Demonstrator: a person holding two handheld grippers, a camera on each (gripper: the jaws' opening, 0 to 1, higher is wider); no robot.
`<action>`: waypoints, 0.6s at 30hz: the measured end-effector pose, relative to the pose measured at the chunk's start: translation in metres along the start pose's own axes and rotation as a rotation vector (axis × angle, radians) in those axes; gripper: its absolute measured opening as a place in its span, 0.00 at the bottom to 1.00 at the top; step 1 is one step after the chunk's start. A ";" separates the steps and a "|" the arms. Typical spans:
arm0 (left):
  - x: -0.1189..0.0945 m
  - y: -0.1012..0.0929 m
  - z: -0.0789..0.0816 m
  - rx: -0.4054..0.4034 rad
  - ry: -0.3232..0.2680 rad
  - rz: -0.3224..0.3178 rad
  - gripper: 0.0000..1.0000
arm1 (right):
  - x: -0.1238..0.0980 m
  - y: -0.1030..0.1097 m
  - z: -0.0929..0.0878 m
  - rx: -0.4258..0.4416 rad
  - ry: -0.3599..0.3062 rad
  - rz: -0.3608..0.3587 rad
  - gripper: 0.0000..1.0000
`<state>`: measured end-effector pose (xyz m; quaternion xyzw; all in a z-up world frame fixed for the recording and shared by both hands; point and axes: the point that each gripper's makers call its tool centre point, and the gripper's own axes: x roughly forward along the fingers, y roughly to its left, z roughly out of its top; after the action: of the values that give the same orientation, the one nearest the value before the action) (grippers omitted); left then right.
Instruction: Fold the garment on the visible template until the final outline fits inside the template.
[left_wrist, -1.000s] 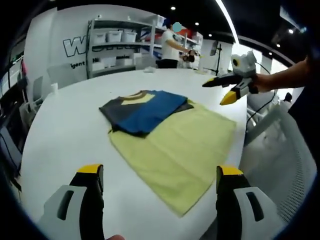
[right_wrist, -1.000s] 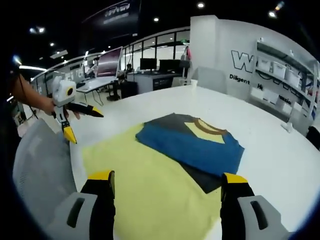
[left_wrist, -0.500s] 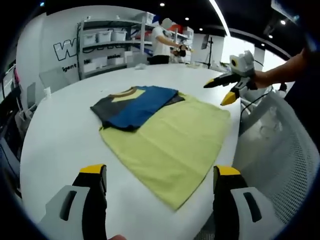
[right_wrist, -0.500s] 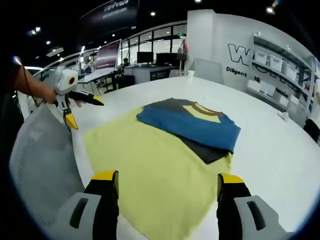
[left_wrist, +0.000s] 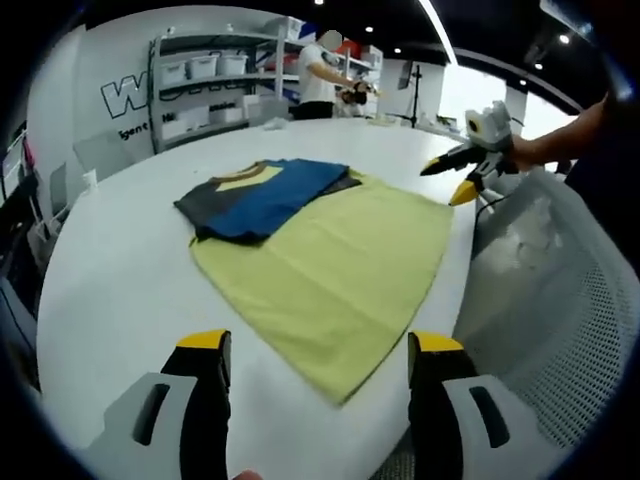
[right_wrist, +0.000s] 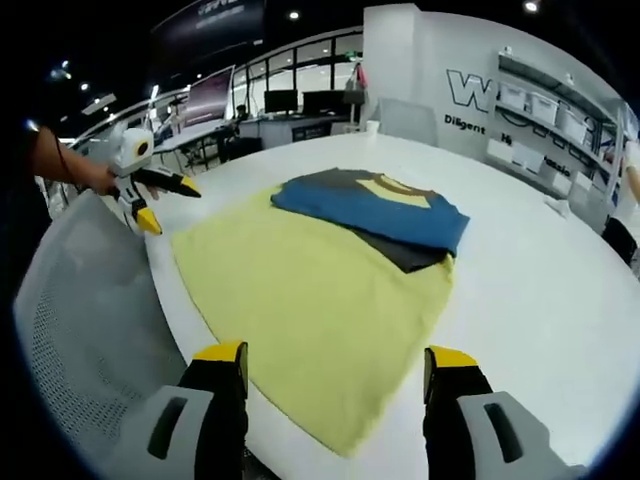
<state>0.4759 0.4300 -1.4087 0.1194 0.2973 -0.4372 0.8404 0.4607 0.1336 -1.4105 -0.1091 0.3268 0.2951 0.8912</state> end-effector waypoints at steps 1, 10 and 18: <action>0.000 -0.001 -0.001 -0.007 0.003 -0.006 0.67 | 0.000 0.001 -0.003 0.006 0.004 0.004 0.67; 0.001 -0.007 -0.012 0.001 0.044 -0.018 0.56 | -0.007 -0.003 -0.025 0.081 0.025 0.001 0.46; 0.001 -0.008 -0.016 -0.035 0.065 -0.029 0.49 | -0.011 -0.001 -0.049 0.095 0.082 -0.006 0.39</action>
<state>0.4641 0.4320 -1.4213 0.1146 0.3338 -0.4398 0.8258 0.4289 0.1089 -1.4406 -0.0799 0.3762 0.2718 0.8822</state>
